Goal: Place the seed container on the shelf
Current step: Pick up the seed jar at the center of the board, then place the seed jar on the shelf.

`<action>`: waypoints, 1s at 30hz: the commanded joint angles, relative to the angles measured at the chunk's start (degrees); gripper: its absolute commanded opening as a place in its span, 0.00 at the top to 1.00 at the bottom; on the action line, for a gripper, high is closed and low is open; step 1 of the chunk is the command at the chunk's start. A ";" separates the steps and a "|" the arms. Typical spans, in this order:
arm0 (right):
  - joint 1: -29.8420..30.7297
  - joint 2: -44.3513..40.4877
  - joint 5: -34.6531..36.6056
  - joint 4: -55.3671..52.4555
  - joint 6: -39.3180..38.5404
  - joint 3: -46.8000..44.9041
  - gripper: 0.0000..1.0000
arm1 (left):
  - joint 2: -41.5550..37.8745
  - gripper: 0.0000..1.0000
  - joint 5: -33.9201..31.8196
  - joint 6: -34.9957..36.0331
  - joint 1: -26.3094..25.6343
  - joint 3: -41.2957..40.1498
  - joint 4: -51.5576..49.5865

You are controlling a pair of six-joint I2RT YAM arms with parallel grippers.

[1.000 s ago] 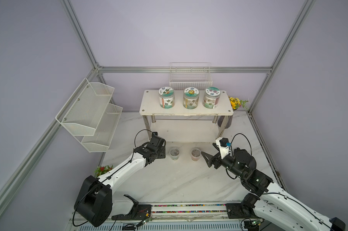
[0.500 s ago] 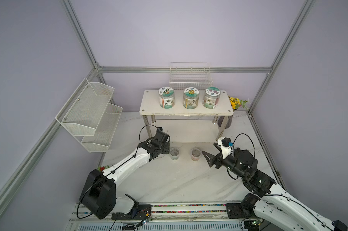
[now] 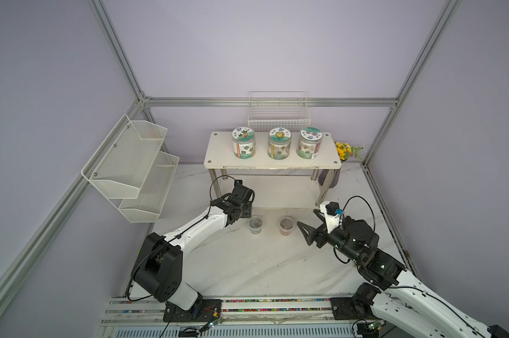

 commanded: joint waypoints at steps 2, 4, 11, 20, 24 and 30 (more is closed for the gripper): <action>0.24 -0.27 0.22 -0.56 0.18 1.52 0.10 | 0.45 0.44 -3.27 1.21 -0.31 2.94 0.45; 0.22 -0.16 0.26 -0.39 0.26 1.34 0.10 | 1.21 0.44 -4.00 1.39 -0.31 3.86 0.27; 0.23 -0.20 0.34 -0.48 0.33 1.29 0.10 | 4.59 0.44 -4.91 1.98 -0.26 6.73 -0.04; 0.24 -0.51 0.31 -1.07 0.26 1.43 0.10 | 6.40 0.44 -5.39 2.20 -0.31 7.61 1.38; 0.18 -0.16 -0.04 -0.78 0.22 1.49 0.10 | 7.35 0.44 -5.11 2.16 -0.23 8.32 1.79; 0.18 0.00 -0.14 -0.74 -0.17 1.73 0.10 | 8.85 0.44 -5.07 2.27 -0.14 9.60 2.47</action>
